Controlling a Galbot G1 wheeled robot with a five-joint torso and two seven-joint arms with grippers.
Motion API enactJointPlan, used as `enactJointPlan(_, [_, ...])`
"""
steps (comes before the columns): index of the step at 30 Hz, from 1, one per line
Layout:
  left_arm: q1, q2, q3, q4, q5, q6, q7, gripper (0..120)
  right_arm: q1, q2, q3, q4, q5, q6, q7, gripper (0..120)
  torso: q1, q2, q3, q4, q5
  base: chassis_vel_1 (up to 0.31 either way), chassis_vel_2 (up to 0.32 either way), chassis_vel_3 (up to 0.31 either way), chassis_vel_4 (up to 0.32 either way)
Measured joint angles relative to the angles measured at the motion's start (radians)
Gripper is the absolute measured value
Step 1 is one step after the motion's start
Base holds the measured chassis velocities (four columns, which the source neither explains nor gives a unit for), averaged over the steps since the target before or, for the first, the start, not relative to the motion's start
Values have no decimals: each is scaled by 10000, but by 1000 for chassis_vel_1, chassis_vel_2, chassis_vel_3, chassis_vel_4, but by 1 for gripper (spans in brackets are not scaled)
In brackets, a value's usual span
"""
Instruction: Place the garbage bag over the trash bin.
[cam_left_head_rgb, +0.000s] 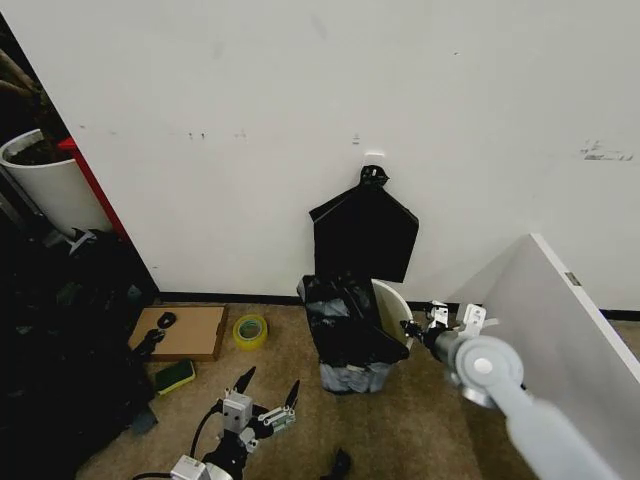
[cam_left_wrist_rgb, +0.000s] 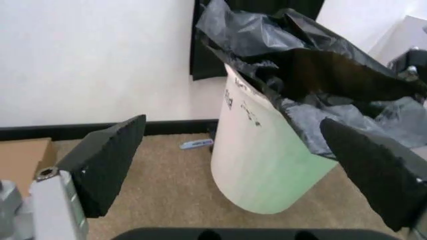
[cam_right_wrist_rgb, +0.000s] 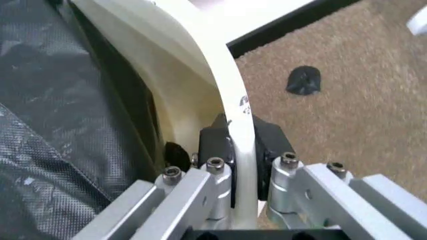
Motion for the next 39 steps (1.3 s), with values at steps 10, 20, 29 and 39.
enactJointPlan(10, [124,28,-238,-30,-40,28,-49,100,-602,1092,-282,-81,-1660,123,683,3,2,0,1,-3,0,0,0,0,0])
enactJointPlan(20, [141,-290,-175,-5,200,5,-77,100,-732,1379,-294,-230,-1614,-63,1002,3,1,0,1,-1,3,0,0,0,0])
enactJointPlan(29, [135,-242,-144,46,258,-25,-89,100,-825,1538,-261,-450,-1556,-66,953,3,1,0,1,-2,3,0,0,0,0])
enactJointPlan(39, [44,-227,-8,47,460,7,-115,100,-1123,1541,-258,-436,-1768,-25,604,23,1,0,1,0,3,0,0,0,0])
